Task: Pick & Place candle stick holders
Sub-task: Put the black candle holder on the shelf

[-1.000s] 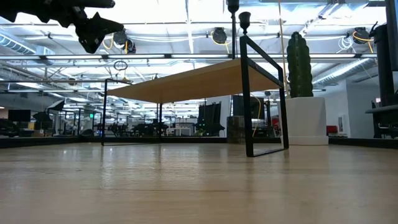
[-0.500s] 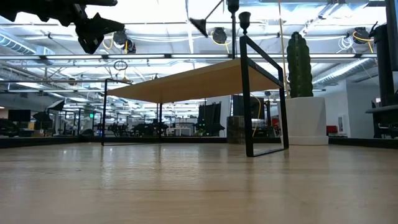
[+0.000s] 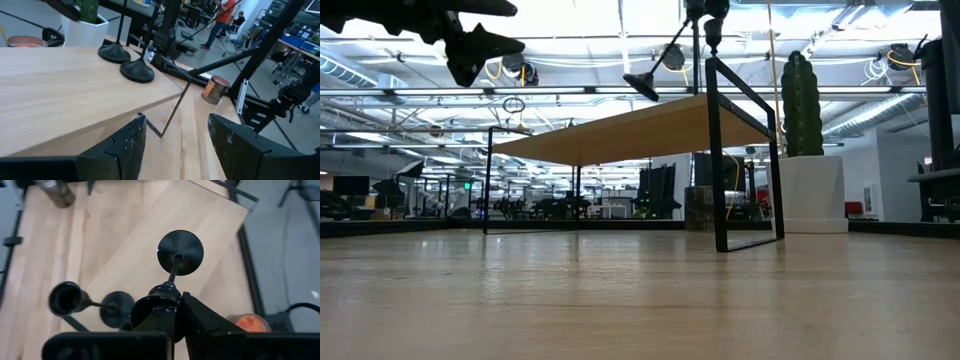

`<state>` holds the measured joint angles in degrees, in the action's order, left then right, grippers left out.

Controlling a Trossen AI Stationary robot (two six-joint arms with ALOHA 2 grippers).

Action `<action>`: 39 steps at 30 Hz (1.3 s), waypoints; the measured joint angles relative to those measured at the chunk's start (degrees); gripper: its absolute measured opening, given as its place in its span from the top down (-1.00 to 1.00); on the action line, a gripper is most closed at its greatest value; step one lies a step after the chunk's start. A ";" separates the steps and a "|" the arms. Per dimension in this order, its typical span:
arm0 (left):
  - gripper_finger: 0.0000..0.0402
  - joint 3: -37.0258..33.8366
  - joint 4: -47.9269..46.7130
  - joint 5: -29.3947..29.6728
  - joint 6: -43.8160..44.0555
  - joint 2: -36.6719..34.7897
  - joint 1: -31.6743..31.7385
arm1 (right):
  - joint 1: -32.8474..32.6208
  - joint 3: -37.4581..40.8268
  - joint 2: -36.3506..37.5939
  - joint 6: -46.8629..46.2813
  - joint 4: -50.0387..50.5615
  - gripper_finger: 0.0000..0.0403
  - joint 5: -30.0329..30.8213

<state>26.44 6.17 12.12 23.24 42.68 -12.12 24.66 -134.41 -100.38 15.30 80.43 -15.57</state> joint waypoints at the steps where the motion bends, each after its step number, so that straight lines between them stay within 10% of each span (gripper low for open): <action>1: -0.10 0.00 0.04 0.00 0.02 0.02 0.01 | -0.10 0.00 -0.15 0.12 0.00 0.96 -0.88; 39: -0.10 0.00 1.10 2.01 -0.71 0.02 0.09 | -2.99 3.02 -1.03 3.47 1.55 0.96 0.50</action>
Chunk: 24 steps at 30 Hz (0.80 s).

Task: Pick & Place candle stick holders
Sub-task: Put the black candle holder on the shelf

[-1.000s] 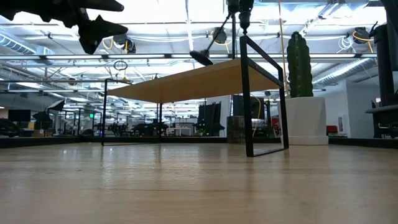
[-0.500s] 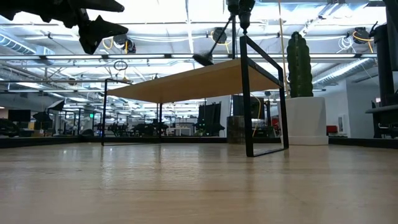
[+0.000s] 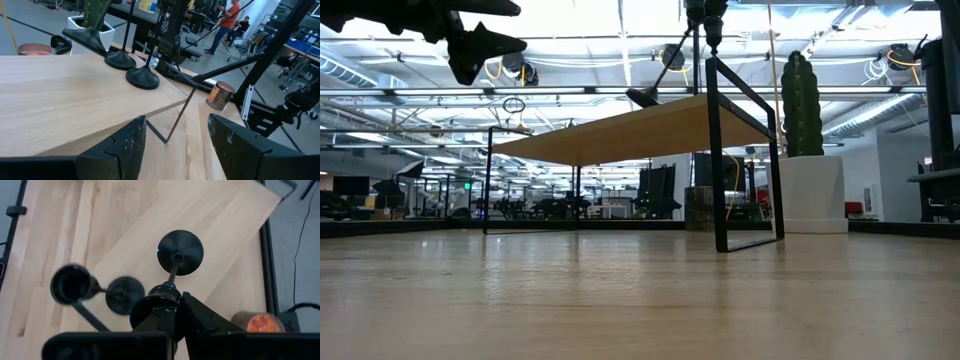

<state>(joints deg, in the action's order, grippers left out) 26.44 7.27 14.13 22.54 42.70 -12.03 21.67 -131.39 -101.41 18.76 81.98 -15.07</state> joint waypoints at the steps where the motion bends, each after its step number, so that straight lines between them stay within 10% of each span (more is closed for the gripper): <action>1: -0.10 0.00 0.14 0.02 -0.14 -0.01 0.00 | -0.15 0.00 0.00 0.02 -0.69 0.97 -0.08; 24: -0.10 0.00 7.25 12.06 3.58 0.22 -0.02 | -0.78 0.00 0.00 0.12 -2.96 0.97 -0.22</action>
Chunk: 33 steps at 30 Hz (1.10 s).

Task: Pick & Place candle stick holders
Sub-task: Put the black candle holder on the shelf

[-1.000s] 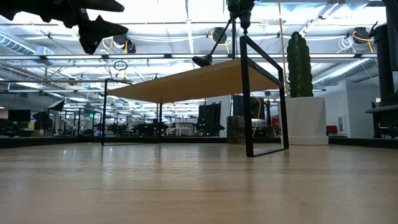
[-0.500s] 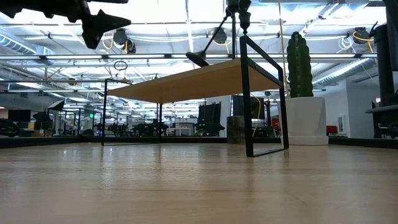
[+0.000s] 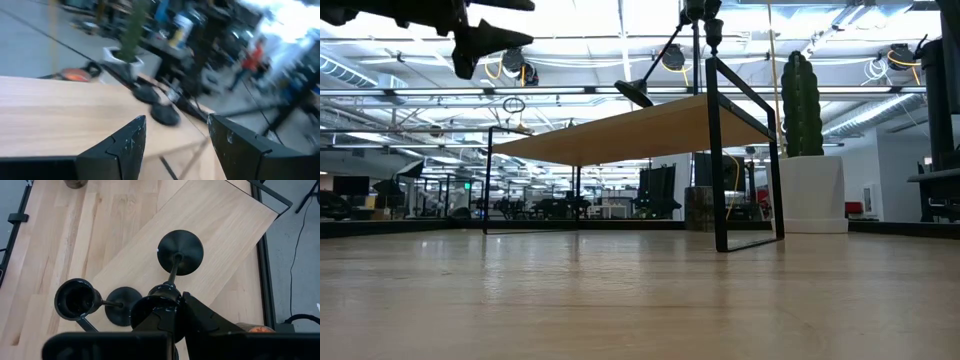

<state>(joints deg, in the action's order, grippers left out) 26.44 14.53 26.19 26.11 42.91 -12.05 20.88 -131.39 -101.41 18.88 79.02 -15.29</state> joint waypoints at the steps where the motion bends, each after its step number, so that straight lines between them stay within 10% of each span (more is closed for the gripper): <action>1: -0.10 0.00 1.30 2.20 0.80 0.24 0.02 | 0.00 0.00 0.00 -0.10 -0.11 0.96 0.00; 8: -0.10 3.50 13.28 10.35 -5.66 5.97 1.70 | 0.00 0.00 0.00 -0.38 -0.56 0.96 -0.02; 33: -0.10 47.10 -25.45 -0.93 -16.53 37.26 17.05 | 0.02 0.00 0.00 0.43 -2.05 0.95 -1.64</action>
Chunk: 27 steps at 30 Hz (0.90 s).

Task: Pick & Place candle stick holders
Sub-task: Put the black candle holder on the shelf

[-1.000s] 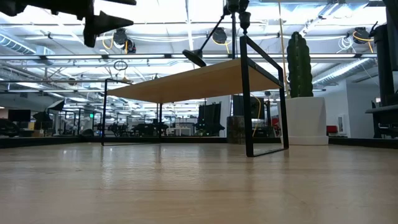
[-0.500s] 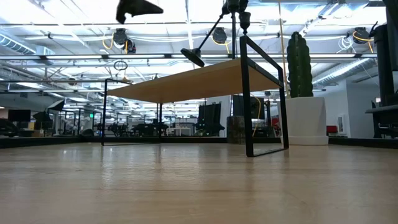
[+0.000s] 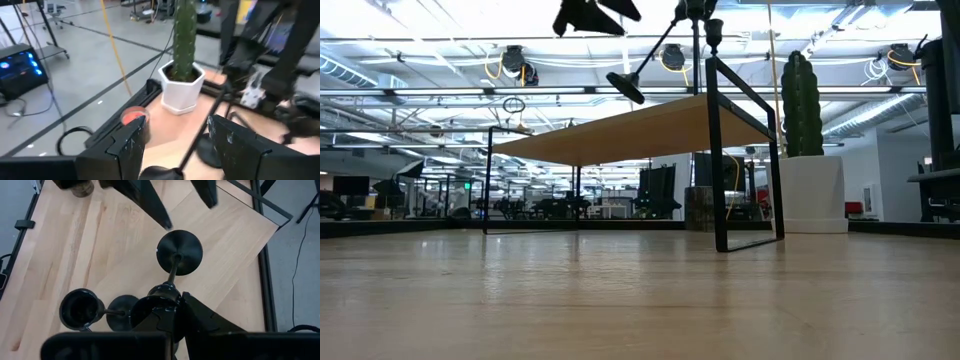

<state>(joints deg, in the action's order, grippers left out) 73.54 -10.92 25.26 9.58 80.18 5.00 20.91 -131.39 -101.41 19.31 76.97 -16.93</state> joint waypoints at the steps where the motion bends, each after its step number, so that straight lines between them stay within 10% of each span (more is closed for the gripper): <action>1: -0.10 0.63 -0.61 0.00 -0.63 0.69 0.43 | 0.00 0.00 0.00 0.03 -0.01 0.95 0.01; 15: -0.10 2.10 1.51 -16.63 -3.71 2.02 4.08 | 0.00 0.00 0.00 1.15 -0.52 0.95 0.04; 27: -0.10 2.10 6.75 -19.86 -3.44 6.13 4.79 | 0.00 0.00 0.00 1.42 -1.05 0.95 0.02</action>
<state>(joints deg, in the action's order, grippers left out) 75.64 -4.17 5.40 6.14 86.31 9.79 20.91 -131.39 -101.41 20.73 75.92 -16.91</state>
